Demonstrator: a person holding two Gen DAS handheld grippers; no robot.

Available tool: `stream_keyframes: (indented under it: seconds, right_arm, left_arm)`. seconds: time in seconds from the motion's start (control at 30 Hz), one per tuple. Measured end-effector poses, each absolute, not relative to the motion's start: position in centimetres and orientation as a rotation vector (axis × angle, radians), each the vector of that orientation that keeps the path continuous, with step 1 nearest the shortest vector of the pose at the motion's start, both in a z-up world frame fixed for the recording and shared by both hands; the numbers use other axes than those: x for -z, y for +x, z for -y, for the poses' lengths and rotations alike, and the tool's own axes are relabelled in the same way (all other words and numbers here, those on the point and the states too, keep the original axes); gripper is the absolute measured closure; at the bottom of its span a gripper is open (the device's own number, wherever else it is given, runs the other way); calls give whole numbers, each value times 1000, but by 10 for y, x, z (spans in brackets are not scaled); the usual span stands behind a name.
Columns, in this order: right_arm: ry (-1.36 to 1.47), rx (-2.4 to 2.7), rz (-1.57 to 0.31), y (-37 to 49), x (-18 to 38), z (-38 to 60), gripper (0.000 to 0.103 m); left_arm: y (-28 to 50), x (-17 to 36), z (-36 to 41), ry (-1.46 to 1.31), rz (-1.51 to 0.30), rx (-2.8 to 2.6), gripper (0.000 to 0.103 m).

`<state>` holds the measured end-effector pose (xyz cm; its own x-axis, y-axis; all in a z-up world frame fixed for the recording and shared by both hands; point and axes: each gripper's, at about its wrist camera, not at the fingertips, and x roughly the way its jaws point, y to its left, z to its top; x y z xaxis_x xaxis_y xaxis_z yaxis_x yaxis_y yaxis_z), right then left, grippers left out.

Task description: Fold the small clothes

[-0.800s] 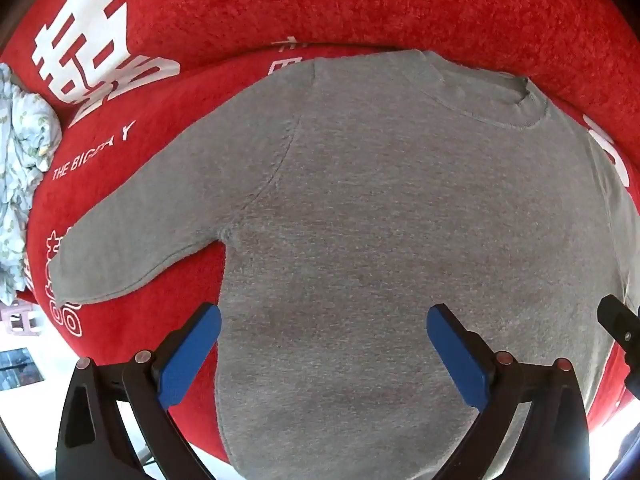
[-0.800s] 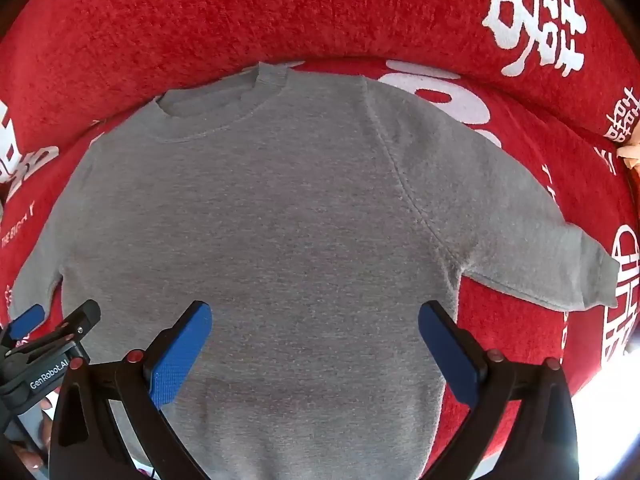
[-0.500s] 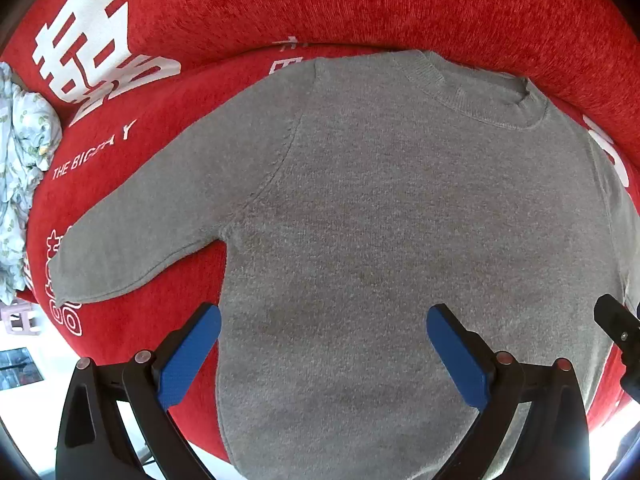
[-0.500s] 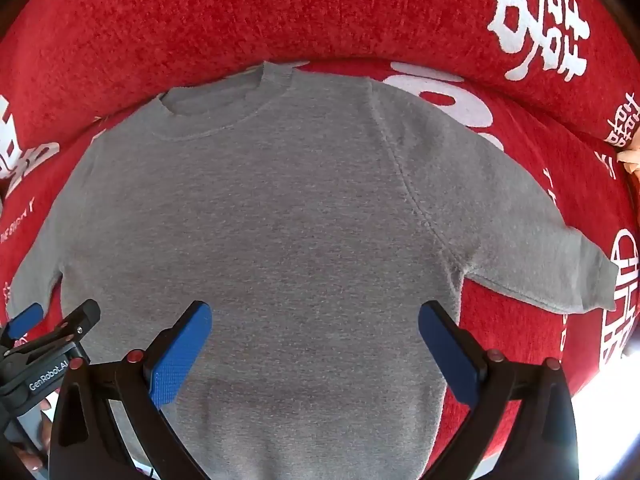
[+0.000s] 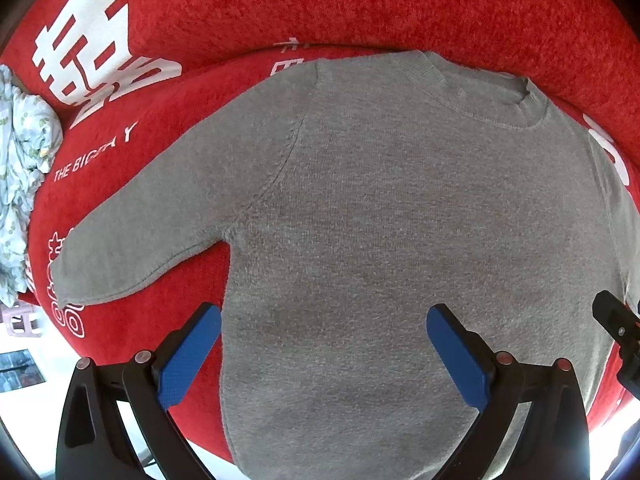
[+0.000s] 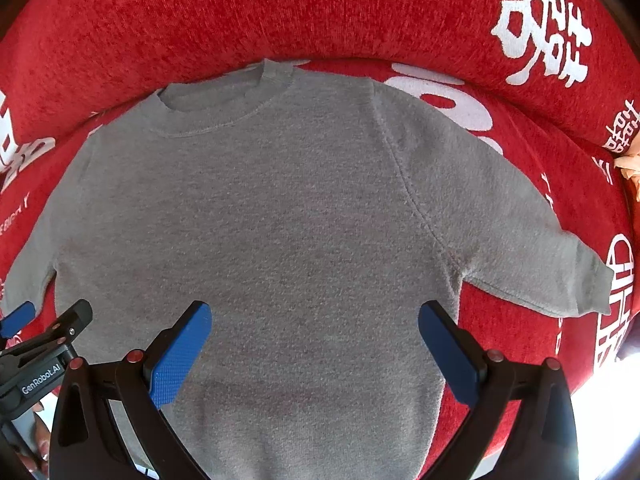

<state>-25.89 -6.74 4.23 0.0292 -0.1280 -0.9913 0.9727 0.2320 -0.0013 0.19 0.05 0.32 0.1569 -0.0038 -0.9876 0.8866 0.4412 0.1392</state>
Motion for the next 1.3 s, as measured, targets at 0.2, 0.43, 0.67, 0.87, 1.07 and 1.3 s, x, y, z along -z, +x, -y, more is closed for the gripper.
stream_keyframes:
  seconds: [0.2, 0.43, 0.67, 0.87, 1.07, 1.3]
  right_arm:
    - [948, 1086, -1208, -258, -42, 68, 0]
    - [943, 1087, -1207, -258, -42, 68, 0]
    - [937, 1089, -1211, -257, -43, 69, 0]
    - [937, 1088, -1212, -256, -44, 69, 0]
    - [936, 1087, -1212, -254, -45, 67, 0]
    - [933, 1094, -1212, -252, -46, 65, 0]
  left_arm:
    - [3, -5, 0, 904, -1241, 779, 0]
    - [3, -5, -1, 903, -1232, 770, 0]
    - [7, -5, 0, 896, -1248, 774, 0]
    - [10, -8, -1, 881, -1230, 780, 0]
    - [10, -9, -2, 910, -1230, 758, 0]
    - [12, -9, -3, 904, -1249, 775, 0]
